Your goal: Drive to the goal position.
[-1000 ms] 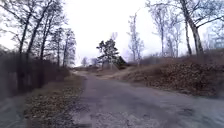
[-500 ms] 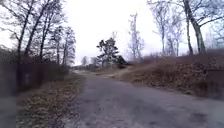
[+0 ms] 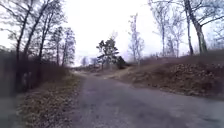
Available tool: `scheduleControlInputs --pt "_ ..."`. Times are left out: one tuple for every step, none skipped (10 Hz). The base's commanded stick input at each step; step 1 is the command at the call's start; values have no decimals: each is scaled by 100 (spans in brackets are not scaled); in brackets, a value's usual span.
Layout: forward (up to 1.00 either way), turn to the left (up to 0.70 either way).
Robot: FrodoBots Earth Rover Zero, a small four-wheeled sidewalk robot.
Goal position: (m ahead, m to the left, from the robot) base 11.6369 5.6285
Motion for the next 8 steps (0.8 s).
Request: scheduleControlInputs --pt "50 1" --pt "50 1" --pt "50 1" --pt "50 1" --pt "50 1" --pt "50 1" --pt "50 1" --pt "50 1"
